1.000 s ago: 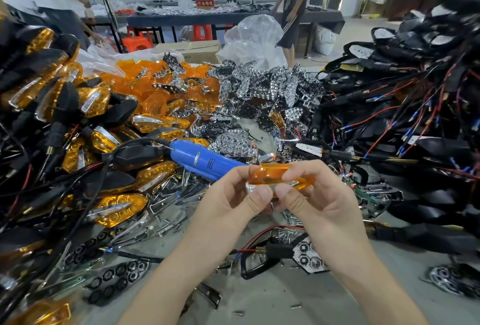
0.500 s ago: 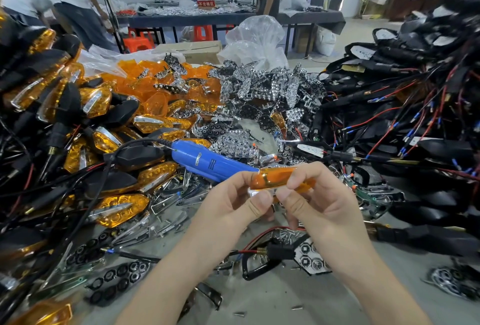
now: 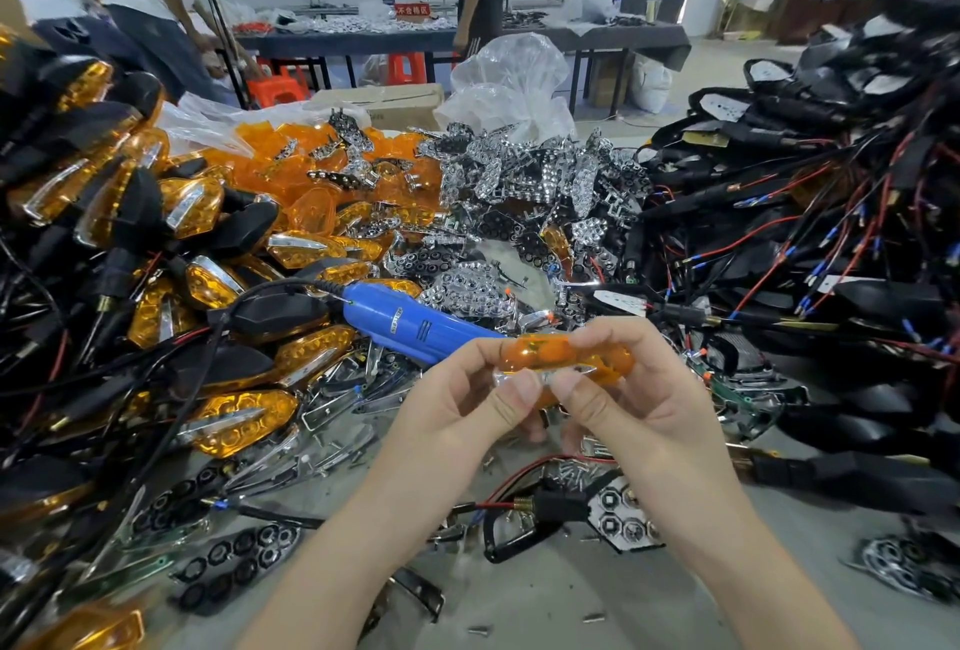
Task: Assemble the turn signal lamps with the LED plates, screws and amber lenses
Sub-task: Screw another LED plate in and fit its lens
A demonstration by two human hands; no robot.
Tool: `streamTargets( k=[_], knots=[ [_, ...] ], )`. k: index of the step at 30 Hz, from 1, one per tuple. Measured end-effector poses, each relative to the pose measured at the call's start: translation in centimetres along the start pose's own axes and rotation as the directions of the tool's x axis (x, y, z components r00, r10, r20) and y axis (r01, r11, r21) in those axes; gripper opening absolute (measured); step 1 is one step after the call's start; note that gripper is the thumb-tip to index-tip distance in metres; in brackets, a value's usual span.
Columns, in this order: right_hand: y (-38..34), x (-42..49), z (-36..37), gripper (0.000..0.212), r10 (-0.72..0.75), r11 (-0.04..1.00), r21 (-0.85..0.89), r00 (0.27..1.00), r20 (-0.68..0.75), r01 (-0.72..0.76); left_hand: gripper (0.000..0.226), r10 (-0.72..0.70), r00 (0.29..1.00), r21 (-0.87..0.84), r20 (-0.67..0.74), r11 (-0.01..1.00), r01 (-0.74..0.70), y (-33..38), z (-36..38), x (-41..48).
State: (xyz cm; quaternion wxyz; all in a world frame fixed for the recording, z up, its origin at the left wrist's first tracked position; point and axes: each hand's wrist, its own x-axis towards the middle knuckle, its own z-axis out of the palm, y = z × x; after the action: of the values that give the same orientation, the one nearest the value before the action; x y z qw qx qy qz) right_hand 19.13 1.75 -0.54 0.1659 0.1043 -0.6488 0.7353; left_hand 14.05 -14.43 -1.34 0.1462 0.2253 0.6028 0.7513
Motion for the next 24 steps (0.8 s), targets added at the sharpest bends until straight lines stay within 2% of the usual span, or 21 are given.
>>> streamTargets(
  k=[3,7,8,10,12,14,16,17,20,24],
  knots=[
    [-0.1,0.1,0.0,0.042,0.051,0.994,0.094,0.999,0.000,-0.051,0.039,-0.002,1.000,-0.117,0.007,0.993,0.003,0.0,-0.1,0.0],
    [0.1,0.2,-0.3,0.045,0.086,0.990,0.110,0.996,-0.013,-0.084,0.035,0.001,1.000,-0.141,0.001,0.990,-0.001,0.3,0.1,-0.2],
    [0.2,0.3,-0.4,0.043,0.089,0.990,0.109,0.996,-0.025,-0.086,0.033,0.016,1.000,-0.095,-0.012,0.995,-0.017,0.3,0.3,-0.2],
    [0.2,0.5,-0.4,0.035,0.097,0.992,0.092,0.994,-0.059,-0.091,0.030,0.120,0.989,0.171,-0.081,0.980,-0.105,0.2,0.5,-0.3],
    [0.3,0.6,-0.6,0.031,0.104,0.993,0.067,0.992,-0.077,-0.099,0.025,0.267,0.958,0.484,-0.105,0.855,-0.186,0.0,0.8,-0.5],
    [0.3,0.7,-0.7,0.029,0.102,0.994,0.049,0.992,-0.071,-0.099,0.021,0.392,0.919,0.657,-0.038,0.703,-0.272,-0.2,1.0,-0.6],
    [0.2,0.7,-0.7,0.028,0.099,0.994,0.047,0.993,-0.064,-0.096,0.024,0.459,0.887,0.728,0.058,0.589,-0.352,-0.2,1.0,-0.6],
    [0.2,0.7,-0.8,0.028,0.100,0.994,0.051,0.993,-0.066,-0.097,0.029,0.458,0.885,0.737,0.085,0.568,-0.365,-0.2,1.0,-0.7],
    [0.2,0.8,-0.9,0.026,0.100,0.994,0.041,0.992,-0.082,-0.097,0.039,0.418,0.903,0.764,0.098,0.550,-0.337,0.0,1.0,-0.8],
    [0.7,0.9,-0.9,0.023,0.113,0.994,0.012,0.992,-0.059,-0.112,0.036,0.368,0.930,0.742,0.019,0.619,-0.260,-0.1,1.1,-0.9]
  ],
)
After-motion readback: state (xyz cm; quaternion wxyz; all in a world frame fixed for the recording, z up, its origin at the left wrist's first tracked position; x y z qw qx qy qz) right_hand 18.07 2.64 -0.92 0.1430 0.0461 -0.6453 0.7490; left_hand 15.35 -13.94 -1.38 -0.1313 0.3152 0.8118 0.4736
